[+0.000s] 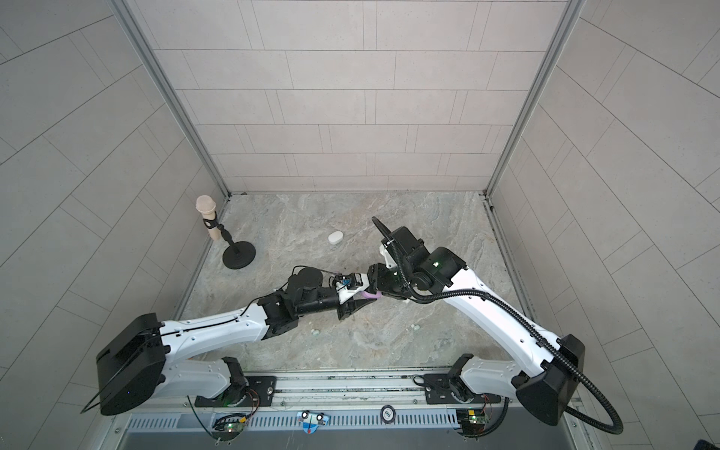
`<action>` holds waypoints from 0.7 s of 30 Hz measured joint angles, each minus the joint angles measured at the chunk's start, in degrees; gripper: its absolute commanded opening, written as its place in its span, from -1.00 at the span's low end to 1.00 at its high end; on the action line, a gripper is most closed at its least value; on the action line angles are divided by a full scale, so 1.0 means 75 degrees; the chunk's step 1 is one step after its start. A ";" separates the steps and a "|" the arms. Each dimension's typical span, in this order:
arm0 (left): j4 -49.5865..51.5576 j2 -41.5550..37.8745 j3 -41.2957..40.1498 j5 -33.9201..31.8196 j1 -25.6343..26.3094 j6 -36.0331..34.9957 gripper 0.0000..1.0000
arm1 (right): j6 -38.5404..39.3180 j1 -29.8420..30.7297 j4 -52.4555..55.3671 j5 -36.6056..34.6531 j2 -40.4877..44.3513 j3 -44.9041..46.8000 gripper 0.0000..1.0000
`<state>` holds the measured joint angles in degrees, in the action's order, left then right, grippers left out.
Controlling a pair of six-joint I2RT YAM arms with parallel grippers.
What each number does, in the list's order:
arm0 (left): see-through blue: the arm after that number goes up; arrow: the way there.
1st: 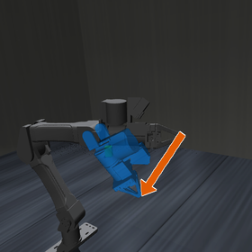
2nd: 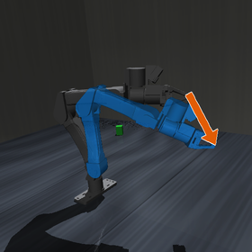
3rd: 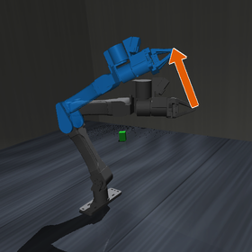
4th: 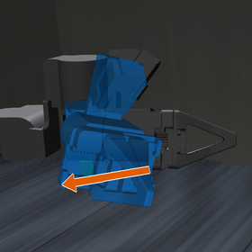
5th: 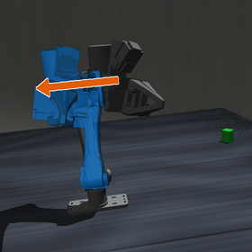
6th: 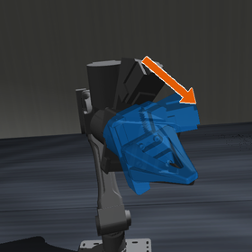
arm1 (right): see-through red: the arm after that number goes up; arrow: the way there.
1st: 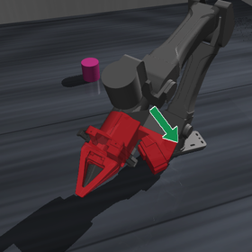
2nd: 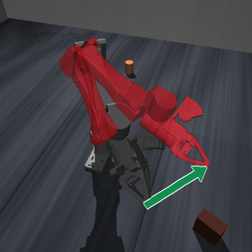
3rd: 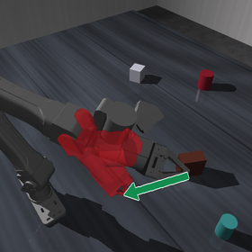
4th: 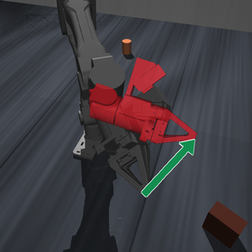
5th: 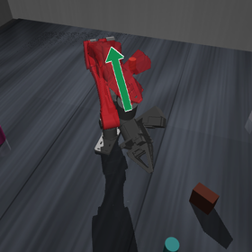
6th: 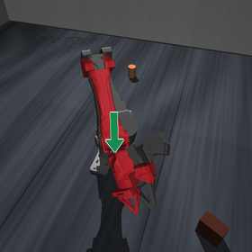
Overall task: Insert wireless bluetooth earbuds into charging case
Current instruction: Pass the charging case.
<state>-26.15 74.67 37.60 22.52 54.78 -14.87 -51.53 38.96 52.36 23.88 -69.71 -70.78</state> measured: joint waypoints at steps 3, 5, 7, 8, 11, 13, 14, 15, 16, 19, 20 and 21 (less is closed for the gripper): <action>0.0000 0.0000 0.0000 0.0020 0.0000 0.0038 -0.35 | 0.0003 0.0000 0.0015 0.0003 0.0009 0.0000 0.34; -0.0023 -0.0012 0.0000 0.0044 0.0000 0.0117 -0.37 | -0.0003 -0.0003 0.0026 -0.0003 0.0050 0.0000 0.47; -0.0052 -0.0052 0.0000 0.0064 0.0000 0.0224 -0.39 | 0.0006 -0.0020 0.0070 -0.0055 0.0137 0.0000 0.64; -0.0055 -0.0079 -0.0003 0.0079 0.0000 0.0291 -0.40 | -0.0003 -0.0038 0.0093 -0.0070 0.0187 0.0000 0.70; -0.0055 -0.0175 -0.0079 0.0085 0.0000 0.0498 -0.43 | 0.0000 -0.0067 0.0096 -0.0079 0.0408 0.0000 0.86; -0.0006 -0.0221 -0.0192 0.0082 0.0015 0.0641 -0.45 | 0.0038 -0.0073 0.0067 -0.0038 0.0574 0.0000 0.94; 0.0012 -0.0259 -0.0256 0.0070 0.0012 0.0705 -0.46 | 0.0038 -0.0076 0.0102 -0.0035 0.0647 0.0000 0.96; 0.0029 -0.0300 -0.0326 0.0070 0.0012 0.0761 -0.48 | 0.0070 -0.0093 0.0114 -0.0044 0.0729 0.0000 0.98; 0.0079 -0.0358 -0.0379 0.0079 0.0015 0.0801 -0.50 | 0.0108 -0.0108 0.0119 -0.0050 0.0807 0.0000 0.98; 0.0329 -0.0589 -0.0493 0.0230 -0.0032 0.0901 -0.53 | 0.0551 -0.0204 0.0169 -0.0172 0.1067 -0.0009 0.98; 0.0379 -0.0667 -0.0510 0.0315 -0.0102 0.0956 -0.53 | 0.0749 -0.0242 0.0239 -0.0230 0.1134 -0.0041 0.97; 0.0420 -0.0758 -0.0527 0.0455 -0.0169 0.1035 -0.54 | 0.1052 -0.0277 0.0347 -0.0309 0.1204 -0.0125 0.95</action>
<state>-23.00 68.99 33.65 25.93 53.52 -7.11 -43.64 36.88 54.96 21.56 -60.69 -71.72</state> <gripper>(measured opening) 0.444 0.986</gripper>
